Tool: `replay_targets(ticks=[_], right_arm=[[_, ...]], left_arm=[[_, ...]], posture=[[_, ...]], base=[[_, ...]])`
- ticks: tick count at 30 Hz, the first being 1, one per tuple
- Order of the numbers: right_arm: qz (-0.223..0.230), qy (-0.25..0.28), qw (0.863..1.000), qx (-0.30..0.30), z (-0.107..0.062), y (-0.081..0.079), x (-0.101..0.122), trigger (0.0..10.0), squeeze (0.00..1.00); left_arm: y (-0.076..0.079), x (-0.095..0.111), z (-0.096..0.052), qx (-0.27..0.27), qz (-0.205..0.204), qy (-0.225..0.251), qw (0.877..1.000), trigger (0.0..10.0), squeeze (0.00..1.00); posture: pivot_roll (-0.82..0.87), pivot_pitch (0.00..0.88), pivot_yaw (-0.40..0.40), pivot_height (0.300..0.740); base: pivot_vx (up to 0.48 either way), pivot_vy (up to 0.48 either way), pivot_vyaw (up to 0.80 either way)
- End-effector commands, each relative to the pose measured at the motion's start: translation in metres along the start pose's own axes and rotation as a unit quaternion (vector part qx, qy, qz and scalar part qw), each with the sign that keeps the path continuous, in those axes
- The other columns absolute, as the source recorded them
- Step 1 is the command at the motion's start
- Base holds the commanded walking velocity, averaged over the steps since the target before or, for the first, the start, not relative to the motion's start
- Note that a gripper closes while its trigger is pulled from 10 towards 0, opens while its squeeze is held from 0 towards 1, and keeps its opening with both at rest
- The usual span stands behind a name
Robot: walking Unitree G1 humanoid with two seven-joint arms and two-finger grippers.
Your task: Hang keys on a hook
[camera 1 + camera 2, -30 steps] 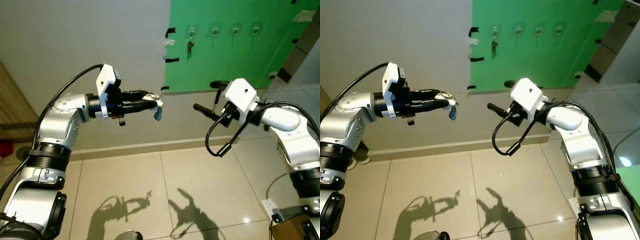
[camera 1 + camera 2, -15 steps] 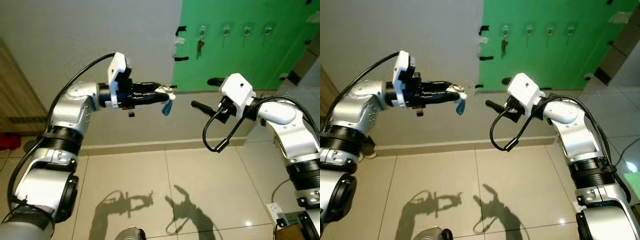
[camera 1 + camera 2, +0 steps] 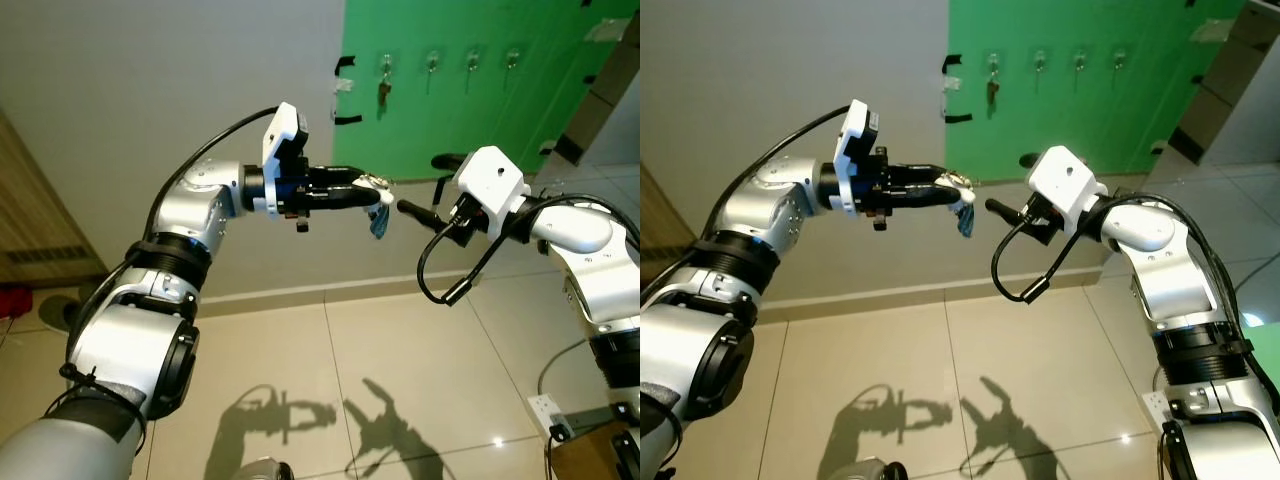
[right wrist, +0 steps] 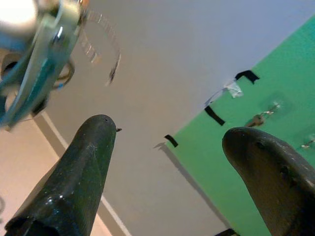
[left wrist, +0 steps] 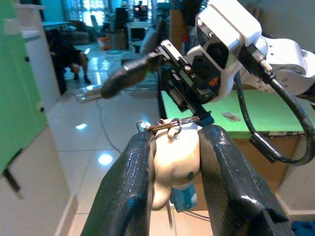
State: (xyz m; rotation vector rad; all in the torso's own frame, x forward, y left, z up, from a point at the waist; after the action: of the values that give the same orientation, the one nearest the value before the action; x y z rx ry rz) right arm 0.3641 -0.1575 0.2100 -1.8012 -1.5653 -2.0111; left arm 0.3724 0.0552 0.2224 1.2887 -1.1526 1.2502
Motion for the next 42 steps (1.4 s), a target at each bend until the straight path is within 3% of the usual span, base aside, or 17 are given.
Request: replay_targets(ticks=[1,6,12,18,23,26,38,39,42], right_arm=[[-0.020,0.019,1.000,-0.002,-0.001,0.009,0.013,10.0,0.00],[-0.021,0.030,0.999,0.026,-0.001,0.005,0.019,10.0,0.00],[-0.027,0.022,0.999,0.038,-0.002,0.006,0.019,10.0,0.00],[-0.020,0.008,0.998,0.058,-0.003,-0.004,0.010,10.0,0.00],[-0.020,-0.035,0.995,0.093,-0.012,-0.014,-0.009,10.0,0.00],[0.011,-0.025,0.993,0.111,-0.014,-0.021,-0.011,10.0,0.00],[0.045,0.017,0.991,0.123,-0.007,-0.024,0.004,10.0,0.00],[0.064,0.032,0.990,0.122,-0.004,-0.024,0.009,10.0,1.00],[0.086,0.050,0.987,0.126,-0.002,-0.025,0.015,10.0,1.00]], left_arm=[[0.001,0.005,0.003,-0.011,0.018,-0.013,1.000,10.0,0.00],[0.002,0.004,0.004,-0.020,0.025,-0.022,0.999,10.0,0.00],[0.003,-0.005,0.000,-0.037,0.045,-0.077,0.995,10.0,0.00],[0.001,0.005,-0.003,-0.033,0.048,-0.064,0.996,10.0,0.00],[-0.002,0.009,-0.006,-0.025,0.057,-0.063,0.996,10.0,0.00],[-0.005,0.013,-0.009,-0.015,0.060,-0.062,0.996,10.0,0.00],[-0.005,0.019,-0.006,-0.019,0.070,-0.062,0.995,10.0,0.00],[-0.005,0.021,-0.005,-0.021,0.070,-0.061,0.995,10.0,0.00],[-0.005,0.021,-0.004,-0.024,0.071,-0.060,0.995,10.0,0.00]], posture=[[-0.08,0.000,0.071,0.740],[-0.08,0.000,0.070,0.740],[-0.07,0.000,0.067,0.740],[-0.07,0.000,0.069,0.740],[-0.07,0.000,0.067,0.740],[-0.07,0.000,0.066,0.740],[-0.07,0.000,0.073,0.740],[-0.06,0.000,0.073,0.740],[-0.06,0.000,0.072,0.740]], base=[[0.000,0.000,0.00],[0.000,0.000,0.00],[0.000,0.000,0.00],[0.000,0.000,0.00],[0.000,0.000,0.00],[0.000,0.000,0.00],[0.000,0.000,0.00],[0.000,0.000,0.00],[0.000,0.000,0.00]])
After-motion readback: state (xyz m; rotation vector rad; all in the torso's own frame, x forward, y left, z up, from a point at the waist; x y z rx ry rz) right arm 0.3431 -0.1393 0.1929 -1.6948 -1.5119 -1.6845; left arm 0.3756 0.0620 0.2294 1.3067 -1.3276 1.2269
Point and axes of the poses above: a point about 5 cm out from each wrist's last joint towards the gripper, its own z axis pointing out of the wrist towards the gripper, its own x axis along the axis of the wrist's last joint, y = z × x, the point moved 4 cm from there along z, pointing out of the wrist towards the gripper, and after that the axes turned 4 degrees about -z, right-handed, at the moved point
